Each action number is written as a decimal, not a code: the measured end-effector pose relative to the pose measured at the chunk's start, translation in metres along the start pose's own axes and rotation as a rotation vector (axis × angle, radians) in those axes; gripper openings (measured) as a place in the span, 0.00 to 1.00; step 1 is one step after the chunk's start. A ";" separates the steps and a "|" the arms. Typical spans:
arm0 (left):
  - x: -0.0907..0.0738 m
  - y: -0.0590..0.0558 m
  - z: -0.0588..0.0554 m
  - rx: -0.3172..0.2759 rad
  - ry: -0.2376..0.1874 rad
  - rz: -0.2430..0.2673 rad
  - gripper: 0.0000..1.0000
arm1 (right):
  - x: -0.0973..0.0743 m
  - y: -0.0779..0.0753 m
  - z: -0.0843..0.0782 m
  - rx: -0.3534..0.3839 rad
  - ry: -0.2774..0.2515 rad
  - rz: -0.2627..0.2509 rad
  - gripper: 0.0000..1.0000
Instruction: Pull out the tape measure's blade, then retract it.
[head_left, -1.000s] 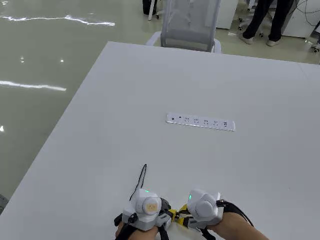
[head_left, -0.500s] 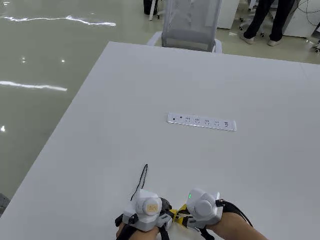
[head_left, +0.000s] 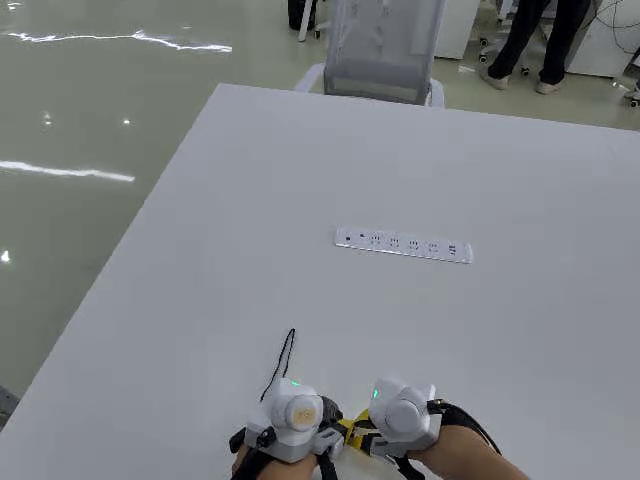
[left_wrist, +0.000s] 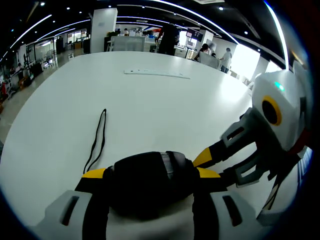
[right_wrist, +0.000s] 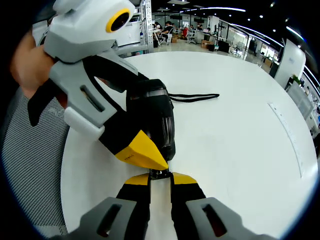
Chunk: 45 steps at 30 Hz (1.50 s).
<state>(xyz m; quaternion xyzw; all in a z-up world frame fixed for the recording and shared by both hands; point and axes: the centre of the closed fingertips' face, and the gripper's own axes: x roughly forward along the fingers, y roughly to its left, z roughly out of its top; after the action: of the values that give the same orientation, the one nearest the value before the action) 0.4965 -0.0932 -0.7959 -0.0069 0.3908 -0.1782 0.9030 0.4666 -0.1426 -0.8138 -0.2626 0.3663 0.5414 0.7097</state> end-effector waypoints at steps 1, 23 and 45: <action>-0.001 0.000 0.000 -0.002 0.000 0.000 0.65 | 0.000 0.000 0.000 0.001 -0.001 0.000 0.14; -0.002 -0.001 0.000 -0.010 0.001 -0.004 0.65 | 0.004 0.001 0.005 -0.008 -0.005 0.000 0.14; -0.005 0.001 0.005 -0.063 -0.018 -0.093 0.66 | 0.001 -0.002 -0.003 0.015 0.004 -0.006 0.12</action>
<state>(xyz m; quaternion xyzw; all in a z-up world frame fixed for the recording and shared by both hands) 0.4968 -0.0916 -0.7890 -0.0550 0.3873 -0.2073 0.8966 0.4682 -0.1451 -0.8162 -0.2595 0.3708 0.5361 0.7126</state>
